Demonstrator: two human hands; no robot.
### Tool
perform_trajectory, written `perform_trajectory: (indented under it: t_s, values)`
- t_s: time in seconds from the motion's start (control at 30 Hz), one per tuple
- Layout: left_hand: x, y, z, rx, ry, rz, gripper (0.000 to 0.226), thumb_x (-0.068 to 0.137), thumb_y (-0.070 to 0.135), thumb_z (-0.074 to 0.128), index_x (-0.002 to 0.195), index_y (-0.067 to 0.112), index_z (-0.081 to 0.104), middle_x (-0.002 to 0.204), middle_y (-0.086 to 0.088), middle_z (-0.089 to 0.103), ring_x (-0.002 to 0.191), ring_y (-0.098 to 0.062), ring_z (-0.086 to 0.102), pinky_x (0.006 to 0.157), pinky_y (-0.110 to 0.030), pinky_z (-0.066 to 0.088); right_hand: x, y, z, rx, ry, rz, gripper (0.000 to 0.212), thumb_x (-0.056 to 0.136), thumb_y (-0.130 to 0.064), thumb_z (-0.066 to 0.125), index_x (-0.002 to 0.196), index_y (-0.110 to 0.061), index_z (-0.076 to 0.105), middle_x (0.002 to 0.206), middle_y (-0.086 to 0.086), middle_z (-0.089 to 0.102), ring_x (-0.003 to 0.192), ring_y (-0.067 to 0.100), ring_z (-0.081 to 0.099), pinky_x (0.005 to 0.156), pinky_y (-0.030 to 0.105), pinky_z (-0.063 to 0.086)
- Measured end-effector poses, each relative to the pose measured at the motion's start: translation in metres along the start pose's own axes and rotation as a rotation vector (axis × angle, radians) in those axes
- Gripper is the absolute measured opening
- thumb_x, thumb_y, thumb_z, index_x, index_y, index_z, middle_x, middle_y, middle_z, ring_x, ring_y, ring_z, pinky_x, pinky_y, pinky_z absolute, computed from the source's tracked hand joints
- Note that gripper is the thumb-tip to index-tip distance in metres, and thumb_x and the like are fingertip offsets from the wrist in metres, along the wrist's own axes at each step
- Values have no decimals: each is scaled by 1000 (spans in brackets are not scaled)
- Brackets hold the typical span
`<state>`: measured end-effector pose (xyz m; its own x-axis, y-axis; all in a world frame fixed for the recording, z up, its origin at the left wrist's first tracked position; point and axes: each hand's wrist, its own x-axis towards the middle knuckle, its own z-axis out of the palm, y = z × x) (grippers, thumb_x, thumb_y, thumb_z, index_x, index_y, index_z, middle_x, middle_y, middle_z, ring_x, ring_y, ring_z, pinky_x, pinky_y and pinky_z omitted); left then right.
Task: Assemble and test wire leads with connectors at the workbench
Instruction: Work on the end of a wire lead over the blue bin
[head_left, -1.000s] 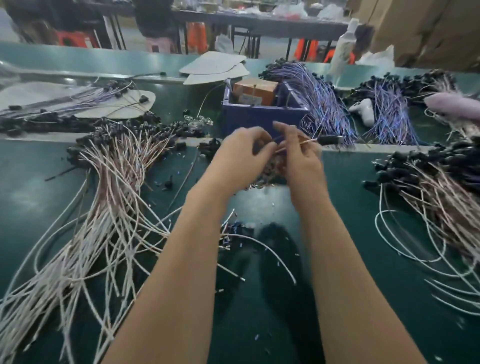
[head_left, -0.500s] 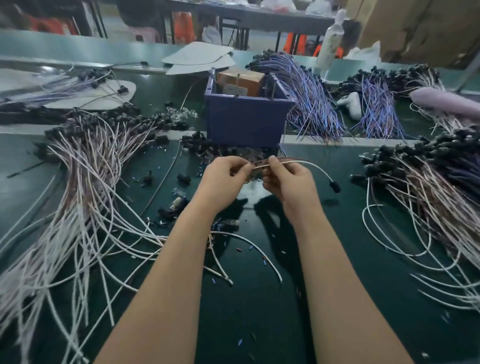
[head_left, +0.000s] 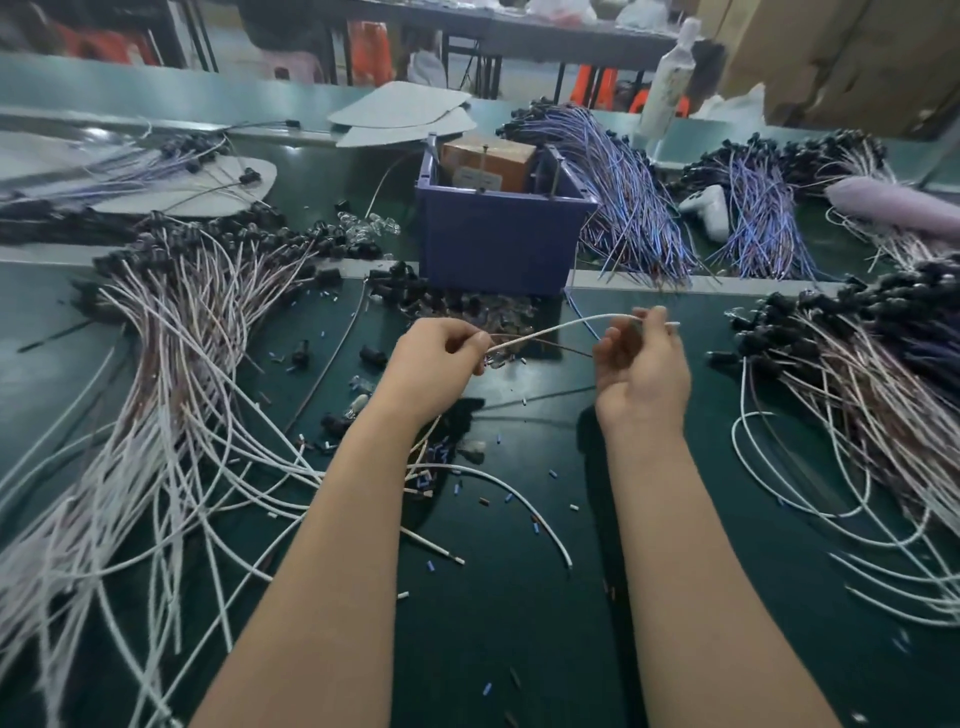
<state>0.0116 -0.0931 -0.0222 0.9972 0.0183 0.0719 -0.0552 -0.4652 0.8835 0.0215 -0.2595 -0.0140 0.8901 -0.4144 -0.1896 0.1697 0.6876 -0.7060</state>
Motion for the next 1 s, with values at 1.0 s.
perform_trajectory:
  t_s: [1.0]
  values:
    - [-4, 10, 18, -51, 59, 127, 19, 95, 19, 54, 98, 16, 73, 84, 7, 69, 80, -4, 62, 75, -13, 47, -19, 27, 10, -583, -402, 146, 18, 94, -14, 58, 78, -7, 63, 61, 2, 60, 50, 6, 47, 47, 14, 40]
